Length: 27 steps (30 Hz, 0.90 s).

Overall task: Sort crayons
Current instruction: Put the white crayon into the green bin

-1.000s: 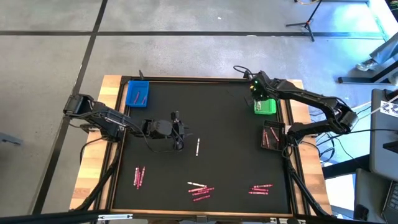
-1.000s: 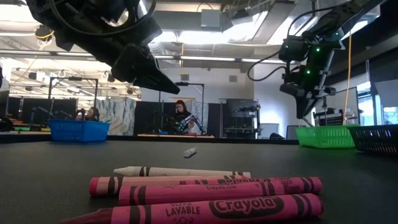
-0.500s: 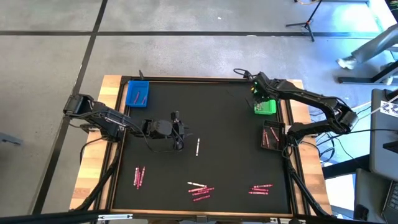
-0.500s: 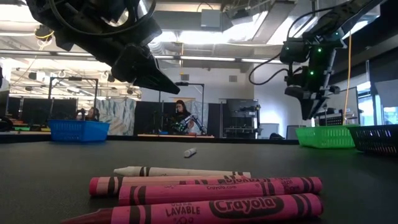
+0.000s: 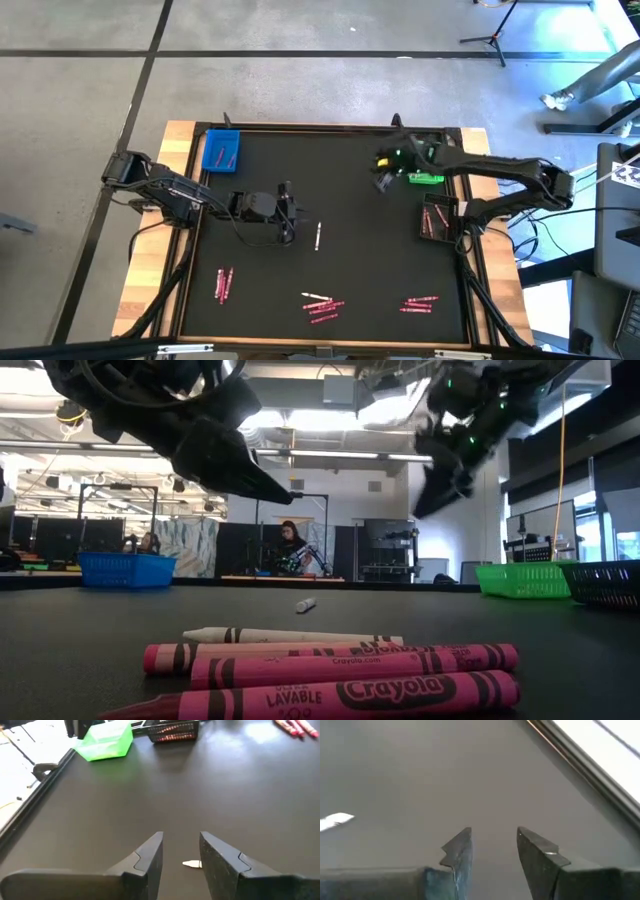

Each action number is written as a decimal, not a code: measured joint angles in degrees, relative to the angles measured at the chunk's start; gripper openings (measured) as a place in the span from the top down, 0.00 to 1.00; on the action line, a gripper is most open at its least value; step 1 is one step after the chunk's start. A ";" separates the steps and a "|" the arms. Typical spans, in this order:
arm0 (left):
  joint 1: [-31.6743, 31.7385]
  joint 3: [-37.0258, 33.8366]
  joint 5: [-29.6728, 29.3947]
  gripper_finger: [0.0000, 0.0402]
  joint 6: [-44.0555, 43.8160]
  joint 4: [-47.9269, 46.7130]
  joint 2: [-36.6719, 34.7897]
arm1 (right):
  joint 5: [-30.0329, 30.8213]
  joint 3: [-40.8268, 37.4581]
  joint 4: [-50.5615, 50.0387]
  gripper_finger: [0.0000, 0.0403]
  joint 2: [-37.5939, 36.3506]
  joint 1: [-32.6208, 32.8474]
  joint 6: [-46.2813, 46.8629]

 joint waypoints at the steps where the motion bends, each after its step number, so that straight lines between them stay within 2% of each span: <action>1: 0.00 0.00 0.22 0.70 -0.01 0.02 0.00 | -0.05 -0.32 2.82 0.62 0.00 2.09 -0.94; 7: -0.02 0.00 2.87 0.70 -1.48 -0.17 0.00 | -3.93 -4.04 17.86 0.62 0.00 12.34 -8.04; 13: -0.61 0.00 2.93 0.70 -1.65 -1.55 0.48 | -7.25 -5.97 25.99 0.62 1.77 18.36 -12.08; 19: -1.38 -0.02 2.51 0.70 -2.51 -4.95 0.79 | -7.41 -6.00 35.21 0.62 9.58 20.41 -13.74; 22: -2.19 -0.02 2.49 0.70 -2.74 -7.35 0.39 | -9.46 -5.23 37.47 0.61 14.07 20.22 -13.15; 27: -3.31 -0.07 2.44 0.70 -3.05 -9.90 -2.06 | -13.75 -2.12 37.93 0.49 20.93 20.26 -13.02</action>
